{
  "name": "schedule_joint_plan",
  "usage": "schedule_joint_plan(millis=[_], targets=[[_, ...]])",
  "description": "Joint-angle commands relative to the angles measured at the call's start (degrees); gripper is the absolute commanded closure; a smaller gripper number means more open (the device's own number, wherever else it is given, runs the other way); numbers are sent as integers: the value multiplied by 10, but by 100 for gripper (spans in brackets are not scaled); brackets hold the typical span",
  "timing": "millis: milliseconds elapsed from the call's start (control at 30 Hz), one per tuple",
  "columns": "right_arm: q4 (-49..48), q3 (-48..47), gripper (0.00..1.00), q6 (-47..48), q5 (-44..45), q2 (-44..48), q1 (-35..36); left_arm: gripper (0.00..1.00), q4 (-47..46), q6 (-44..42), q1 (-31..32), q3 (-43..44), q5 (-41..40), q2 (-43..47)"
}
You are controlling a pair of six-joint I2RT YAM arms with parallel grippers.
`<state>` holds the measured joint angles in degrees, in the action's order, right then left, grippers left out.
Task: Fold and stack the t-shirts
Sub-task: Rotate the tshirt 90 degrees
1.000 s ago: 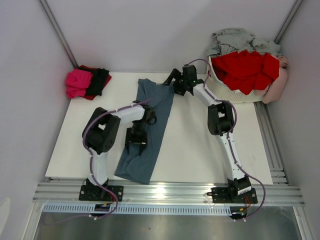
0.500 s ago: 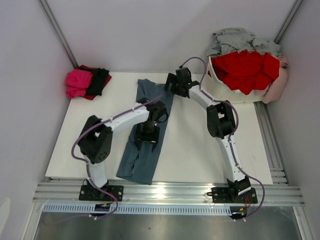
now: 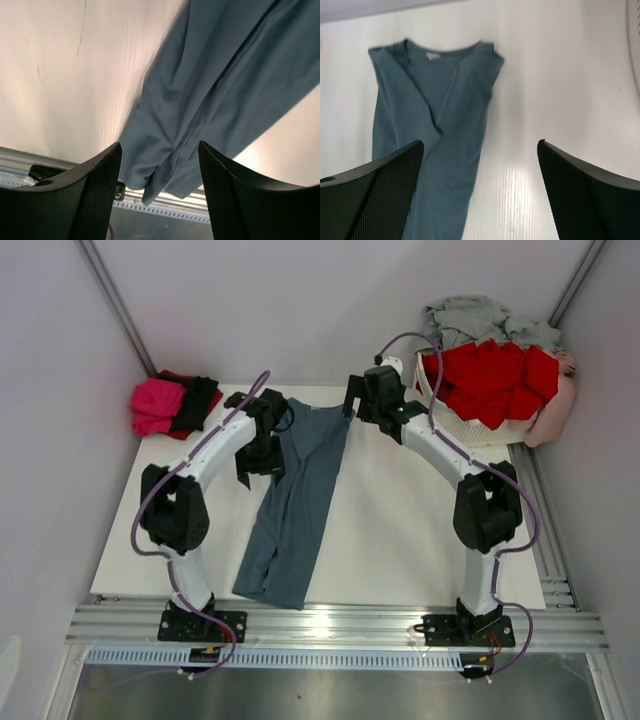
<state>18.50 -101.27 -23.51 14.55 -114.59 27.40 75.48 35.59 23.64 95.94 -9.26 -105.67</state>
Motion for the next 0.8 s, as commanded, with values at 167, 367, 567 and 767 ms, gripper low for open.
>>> schedule_joint_plan(millis=[167, 367, 567, 767], targets=[[-19, 201, 1, -38, -57, 126, 58, 33, -4, -6, -32, 141, -36, -156], [-48, 288, 0, -72, -117, 169, 79, 34, -16, 3, -68, 112, -23, -175], [-56, 333, 1, -102, -138, 162, 115, 34, -51, 7, -73, 41, -10, -167], [-76, 368, 1, -121, -163, 143, 137, 36, -107, -6, -72, -85, 53, -121]])
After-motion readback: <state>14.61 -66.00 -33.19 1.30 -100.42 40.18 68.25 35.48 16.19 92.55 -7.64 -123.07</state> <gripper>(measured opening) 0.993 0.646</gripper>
